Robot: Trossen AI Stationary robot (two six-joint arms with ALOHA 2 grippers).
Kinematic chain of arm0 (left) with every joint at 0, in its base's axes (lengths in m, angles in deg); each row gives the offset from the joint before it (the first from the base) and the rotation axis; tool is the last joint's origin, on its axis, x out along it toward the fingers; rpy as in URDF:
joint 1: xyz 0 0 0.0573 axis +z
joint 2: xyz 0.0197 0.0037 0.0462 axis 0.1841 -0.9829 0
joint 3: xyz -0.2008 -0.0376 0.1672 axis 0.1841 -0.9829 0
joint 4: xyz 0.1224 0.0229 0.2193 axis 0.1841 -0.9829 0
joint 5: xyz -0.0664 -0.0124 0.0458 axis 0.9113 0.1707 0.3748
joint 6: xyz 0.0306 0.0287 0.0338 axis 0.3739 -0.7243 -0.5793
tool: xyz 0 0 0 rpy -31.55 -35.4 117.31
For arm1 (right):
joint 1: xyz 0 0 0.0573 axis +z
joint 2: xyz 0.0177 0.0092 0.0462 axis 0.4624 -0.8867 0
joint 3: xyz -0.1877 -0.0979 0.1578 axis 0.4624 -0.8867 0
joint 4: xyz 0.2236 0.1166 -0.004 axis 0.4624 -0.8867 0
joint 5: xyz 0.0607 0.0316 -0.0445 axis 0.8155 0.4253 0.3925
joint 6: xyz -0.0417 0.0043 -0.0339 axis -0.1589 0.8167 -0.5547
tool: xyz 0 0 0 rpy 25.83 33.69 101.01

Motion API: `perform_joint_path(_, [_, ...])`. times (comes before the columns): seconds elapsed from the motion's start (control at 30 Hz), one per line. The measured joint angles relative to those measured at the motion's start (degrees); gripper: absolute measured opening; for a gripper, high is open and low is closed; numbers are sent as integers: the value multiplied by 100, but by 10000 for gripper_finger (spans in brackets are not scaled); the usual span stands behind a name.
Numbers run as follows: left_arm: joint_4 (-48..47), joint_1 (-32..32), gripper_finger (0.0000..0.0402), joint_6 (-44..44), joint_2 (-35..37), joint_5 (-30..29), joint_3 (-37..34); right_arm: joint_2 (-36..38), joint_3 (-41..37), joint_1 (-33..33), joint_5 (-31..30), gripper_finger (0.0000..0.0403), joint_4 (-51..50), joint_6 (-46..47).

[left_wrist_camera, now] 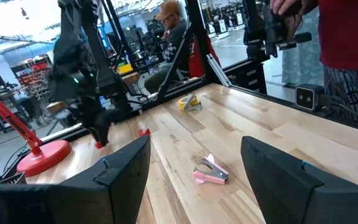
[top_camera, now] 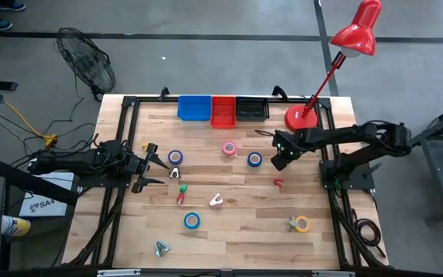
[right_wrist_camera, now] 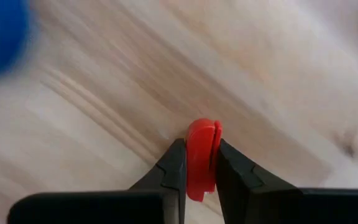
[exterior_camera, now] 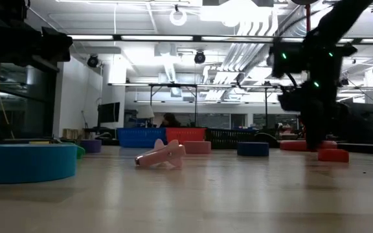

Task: Pick and place Stapler, Stapler remover, tape
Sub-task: Put the top right red stapler into the black basket

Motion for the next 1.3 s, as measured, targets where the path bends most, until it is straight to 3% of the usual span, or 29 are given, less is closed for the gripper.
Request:
perform_joint_path(0.3, [0, 0, 247, 0, -1, -2, 0, -127, 1509, -672, -397, 47, 99, -1199])
perform_joint_path(0.53, [0, 0, 247, 0, -1, -6, 0, -1307, 2868, -1322, -347, 47, 19, -3250])
perform_joint_path(0.67, [0, 0, 247, -2, -1, -20, 0, -2052, 3631, -1648, -311, 47, -269, -3823])
perform_joint_path(0.83, [0, 0, 247, -1, -1, -19, 0, -2905, 4516, -2026, -309, 47, -723, -3844])
perform_joint_path(1.0, [0, 1, 247, -2, 0, -17, 0, -3575, 5251, -2210, -301, 59, -1269, -3241])
perform_joint_path(1.3, [2, 0, 247, 0, 0, -14, 0, -4004, 5495, -2262, -274, 62, -1728, -2178])
